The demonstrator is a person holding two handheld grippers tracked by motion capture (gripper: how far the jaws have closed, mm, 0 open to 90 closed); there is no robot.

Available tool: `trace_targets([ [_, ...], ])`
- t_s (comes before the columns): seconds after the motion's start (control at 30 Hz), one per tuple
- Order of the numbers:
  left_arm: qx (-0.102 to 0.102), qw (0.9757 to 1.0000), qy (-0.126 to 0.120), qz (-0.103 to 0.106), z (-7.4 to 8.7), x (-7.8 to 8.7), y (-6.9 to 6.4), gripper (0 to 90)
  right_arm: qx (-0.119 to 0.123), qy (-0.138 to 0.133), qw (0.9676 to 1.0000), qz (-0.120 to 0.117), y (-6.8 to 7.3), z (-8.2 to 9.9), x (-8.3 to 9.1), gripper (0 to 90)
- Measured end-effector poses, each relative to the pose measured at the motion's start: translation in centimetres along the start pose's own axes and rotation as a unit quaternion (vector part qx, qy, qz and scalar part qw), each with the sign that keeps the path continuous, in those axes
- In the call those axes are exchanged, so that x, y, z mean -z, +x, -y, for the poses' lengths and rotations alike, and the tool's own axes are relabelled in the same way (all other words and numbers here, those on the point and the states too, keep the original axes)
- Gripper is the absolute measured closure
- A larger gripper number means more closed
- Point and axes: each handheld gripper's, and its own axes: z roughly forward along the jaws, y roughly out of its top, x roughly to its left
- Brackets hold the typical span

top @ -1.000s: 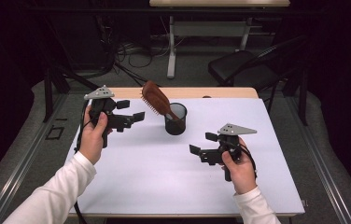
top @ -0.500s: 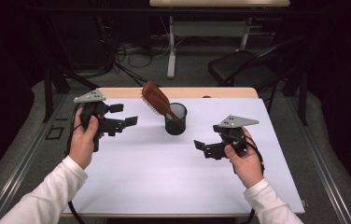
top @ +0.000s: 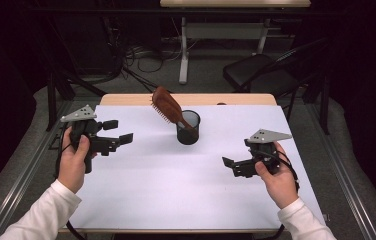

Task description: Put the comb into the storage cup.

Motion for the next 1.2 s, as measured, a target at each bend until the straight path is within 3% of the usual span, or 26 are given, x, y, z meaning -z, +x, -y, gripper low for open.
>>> trace_targets([
  [0.43, 0.02, 0.9998, -0.008, -0.004, 4.0, 1.5, 0.0, 15.9, -0.016, -0.006, 0.9996, 0.025, -1.0, 3.1, 1.9, 3.2],
  [0.67, 0.025, 0.9996, -0.009, -0.013, 6.7, 1.8, 0.1, 15.9, -0.04, -0.018, 0.9982, 0.04, -1.4, 5.1, 2.7, 3.8],
  [1.2, 0.043, 0.9984, -0.018, -0.034, 12.0, 2.3, 1.3, 15.9, -0.066, -0.019, 0.9946, 0.078, -2.3, 9.6, 2.8, 4.0],
])
